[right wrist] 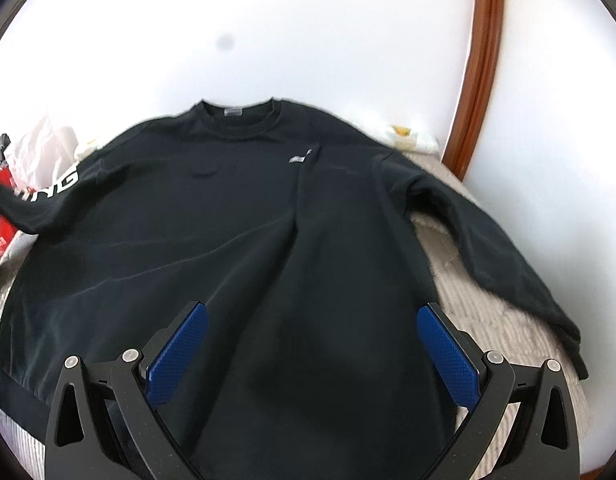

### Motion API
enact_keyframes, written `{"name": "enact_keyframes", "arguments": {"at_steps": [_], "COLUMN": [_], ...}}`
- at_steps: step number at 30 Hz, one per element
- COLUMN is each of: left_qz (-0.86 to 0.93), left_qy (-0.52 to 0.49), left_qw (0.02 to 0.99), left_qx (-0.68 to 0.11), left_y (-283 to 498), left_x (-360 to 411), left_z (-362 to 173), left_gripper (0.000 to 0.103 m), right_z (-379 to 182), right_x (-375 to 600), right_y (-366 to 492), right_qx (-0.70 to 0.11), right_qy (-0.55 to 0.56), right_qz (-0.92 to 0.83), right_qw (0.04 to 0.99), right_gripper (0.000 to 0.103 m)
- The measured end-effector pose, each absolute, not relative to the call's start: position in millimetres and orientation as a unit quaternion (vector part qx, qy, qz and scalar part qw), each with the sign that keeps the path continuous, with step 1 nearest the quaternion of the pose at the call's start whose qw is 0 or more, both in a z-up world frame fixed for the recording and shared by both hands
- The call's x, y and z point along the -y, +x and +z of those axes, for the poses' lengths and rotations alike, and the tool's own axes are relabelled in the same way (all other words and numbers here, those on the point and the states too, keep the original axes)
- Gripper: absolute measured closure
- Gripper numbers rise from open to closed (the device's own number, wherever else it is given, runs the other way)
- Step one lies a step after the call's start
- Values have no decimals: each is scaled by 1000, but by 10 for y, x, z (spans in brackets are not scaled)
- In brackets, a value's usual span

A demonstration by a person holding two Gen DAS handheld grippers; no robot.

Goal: Fold small clothes

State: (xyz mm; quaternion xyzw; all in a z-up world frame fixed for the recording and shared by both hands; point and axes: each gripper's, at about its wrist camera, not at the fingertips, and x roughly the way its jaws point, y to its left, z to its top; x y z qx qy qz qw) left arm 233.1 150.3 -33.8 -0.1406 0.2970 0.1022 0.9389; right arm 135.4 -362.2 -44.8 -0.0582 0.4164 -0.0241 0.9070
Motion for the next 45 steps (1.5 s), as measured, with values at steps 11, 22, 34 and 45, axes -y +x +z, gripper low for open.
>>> {"name": "enact_keyframes", "arguments": {"at_steps": [11,22,34,45], "left_qz": [-20,-70,38,37], "left_qy": [-56,-91,-85,-112], "left_qw": [940,903,908,892], "left_qx": [-336,-413,-409,-437], "left_y": [2933,2754,1921,1368], "left_x": [-34,111,-1090,-1645], "left_z": [-531,-887,-977,-1583], "left_gripper": [94,73,52,52], "right_z": [-443,-492,-295,-591], "right_x": [4432,4472,3432,2149], "right_y": [1010,941,1416,2122], "right_qx": [-409,-420,-402,-441], "right_qy": [-27,-41,-91,-113], "right_qz": [-78,-95,4,153], "right_qw": [909,901,911,877], "right_gripper": [0,0,18,39]}}
